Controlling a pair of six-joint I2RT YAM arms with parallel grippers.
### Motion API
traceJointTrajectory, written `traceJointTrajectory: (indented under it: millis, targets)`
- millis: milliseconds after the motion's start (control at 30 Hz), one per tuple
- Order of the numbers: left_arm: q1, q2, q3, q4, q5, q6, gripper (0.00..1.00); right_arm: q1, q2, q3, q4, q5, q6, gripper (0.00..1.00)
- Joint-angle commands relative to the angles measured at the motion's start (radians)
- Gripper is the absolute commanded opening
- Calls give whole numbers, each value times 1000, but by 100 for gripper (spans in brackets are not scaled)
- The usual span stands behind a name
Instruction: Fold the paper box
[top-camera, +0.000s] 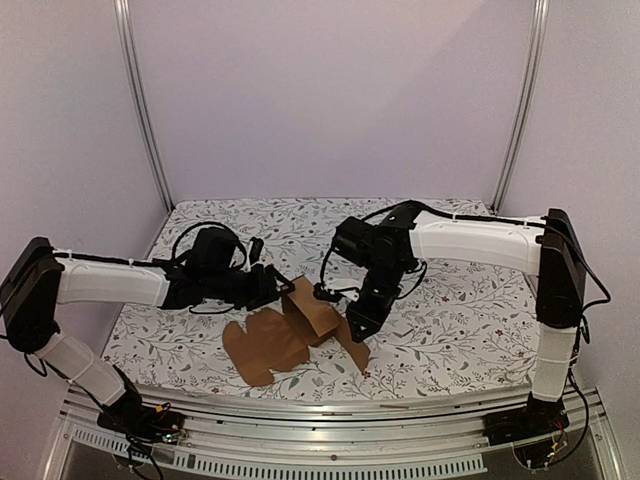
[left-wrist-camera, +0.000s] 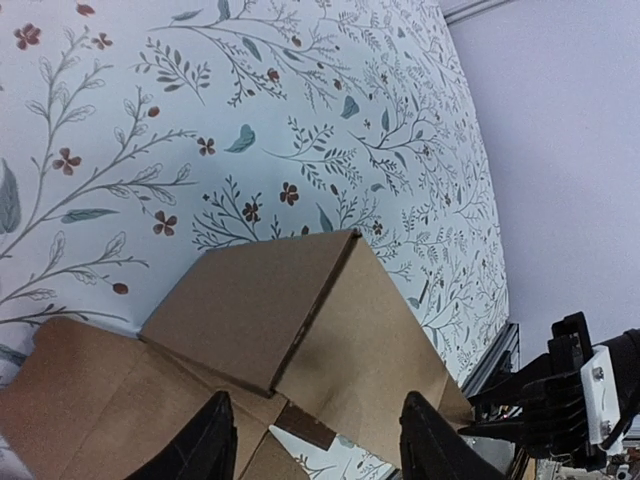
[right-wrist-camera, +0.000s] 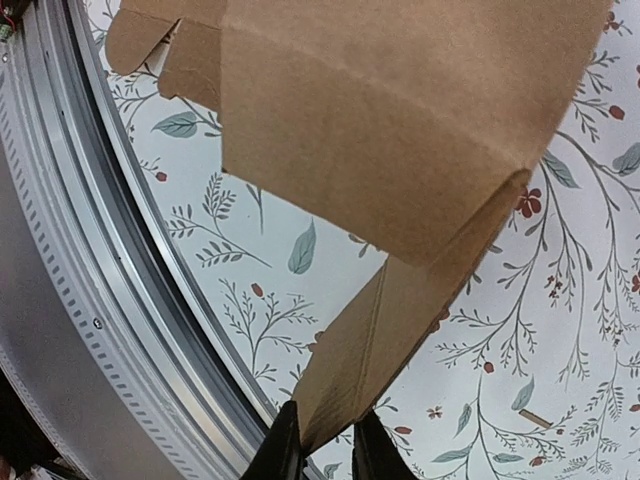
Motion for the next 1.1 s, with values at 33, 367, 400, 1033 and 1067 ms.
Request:
traceJointTrajectory:
  millis: [33, 367, 400, 1033, 1067]
  targets:
    - [-11, -90, -30, -57, -45, 29, 56, 2, 90, 64, -17, 81, -50, 9]
    - [15, -265, -34, -263, -149, 122, 59, -89, 140, 245, -81, 181, -88, 31]
    - [21, -274, -37, -272, -154, 126, 59, -90, 145, 262, -88, 174, -89, 32]
    - [58, -206, -3, -268, -82, 213, 69, -78, 195, 261, -81, 65, -143, 46]
    - [58, -171, 20, -272, -71, 234, 70, -78, 196, 251, -62, 84, -149, 42]
